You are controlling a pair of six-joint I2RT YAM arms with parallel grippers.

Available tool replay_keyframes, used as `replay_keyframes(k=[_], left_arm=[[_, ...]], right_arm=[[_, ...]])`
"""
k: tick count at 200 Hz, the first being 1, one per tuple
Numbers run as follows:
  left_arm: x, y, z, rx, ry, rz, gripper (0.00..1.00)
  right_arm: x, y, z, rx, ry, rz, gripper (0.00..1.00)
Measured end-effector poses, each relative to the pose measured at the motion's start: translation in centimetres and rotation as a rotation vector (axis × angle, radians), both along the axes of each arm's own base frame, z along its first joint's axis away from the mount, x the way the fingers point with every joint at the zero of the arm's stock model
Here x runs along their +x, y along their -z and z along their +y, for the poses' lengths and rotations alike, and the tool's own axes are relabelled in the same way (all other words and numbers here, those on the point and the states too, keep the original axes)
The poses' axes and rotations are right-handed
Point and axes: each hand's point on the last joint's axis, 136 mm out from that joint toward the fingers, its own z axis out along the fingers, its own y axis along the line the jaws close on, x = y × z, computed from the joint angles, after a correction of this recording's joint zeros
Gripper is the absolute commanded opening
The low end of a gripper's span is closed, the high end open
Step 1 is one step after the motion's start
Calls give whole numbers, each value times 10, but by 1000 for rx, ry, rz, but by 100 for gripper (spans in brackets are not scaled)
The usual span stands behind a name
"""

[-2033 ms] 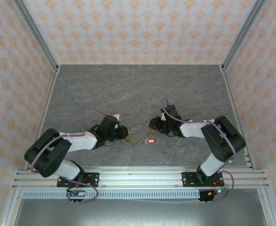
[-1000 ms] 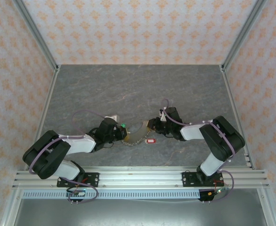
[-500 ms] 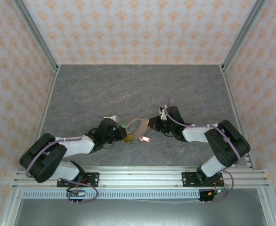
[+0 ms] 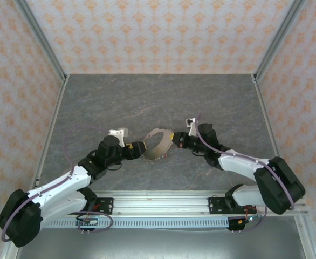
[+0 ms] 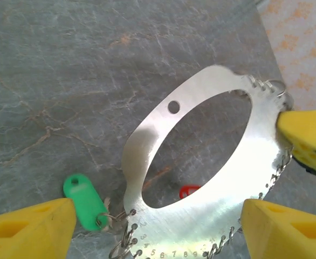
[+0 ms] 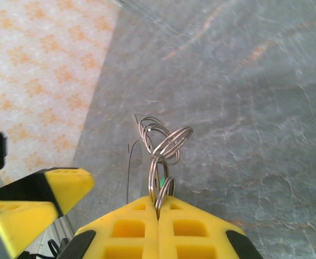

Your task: Put the keys on the keyring

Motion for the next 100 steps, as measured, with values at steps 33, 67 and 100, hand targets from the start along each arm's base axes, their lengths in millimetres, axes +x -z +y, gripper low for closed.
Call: replay_keyframes(k=[33, 67, 100], left_arm=[[17, -7, -1, -67, 40, 34, 76], [25, -12, -23, -154, 159, 63, 70], [16, -27, -38, -208, 264, 43, 43]], right_arm=[[-10, -36, 2, 39, -61, -130, 0], [-18, -58, 2, 60, -95, -211, 0], [-24, -64, 4, 67, -130, -235, 0]])
